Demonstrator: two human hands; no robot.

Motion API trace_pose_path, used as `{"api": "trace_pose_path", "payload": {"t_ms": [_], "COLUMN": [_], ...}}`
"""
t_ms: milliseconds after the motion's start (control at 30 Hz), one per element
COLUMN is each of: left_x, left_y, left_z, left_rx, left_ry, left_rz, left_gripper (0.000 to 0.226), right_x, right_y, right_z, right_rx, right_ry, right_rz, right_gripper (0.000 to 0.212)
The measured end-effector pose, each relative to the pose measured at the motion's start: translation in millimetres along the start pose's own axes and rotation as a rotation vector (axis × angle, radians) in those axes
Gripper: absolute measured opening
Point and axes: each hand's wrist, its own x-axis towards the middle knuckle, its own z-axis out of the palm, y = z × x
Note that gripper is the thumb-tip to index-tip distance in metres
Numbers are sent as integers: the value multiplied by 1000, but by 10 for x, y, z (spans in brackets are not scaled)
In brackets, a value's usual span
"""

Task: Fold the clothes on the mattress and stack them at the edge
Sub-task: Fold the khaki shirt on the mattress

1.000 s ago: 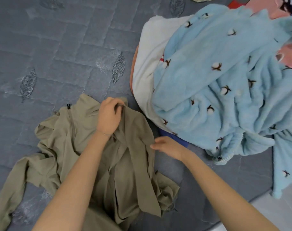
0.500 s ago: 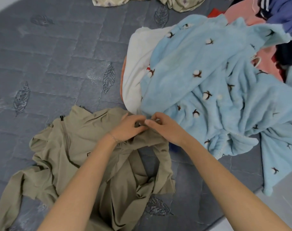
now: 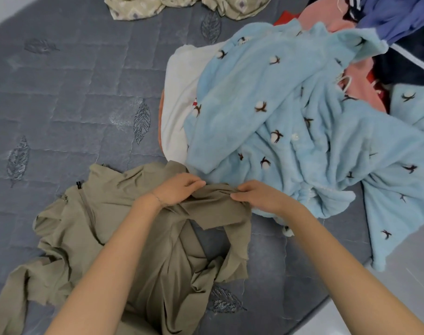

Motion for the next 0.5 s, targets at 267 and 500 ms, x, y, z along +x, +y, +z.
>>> {"api": "trace_pose_path", "payload": {"t_ms": [267, 500], "left_x": [31, 9], "left_y": [-316, -181], "left_z": [378, 148], "left_rx": [679, 19], "left_ry": [183, 779], "left_rz": [-119, 19], "left_gripper": [34, 12], "right_x": [-176, -170], "right_y": [242, 314], "right_z": [-16, 52], "right_rx": [-18, -79], "right_ry": [16, 268], "right_rz": [21, -91], "right_gripper": [27, 41]}}
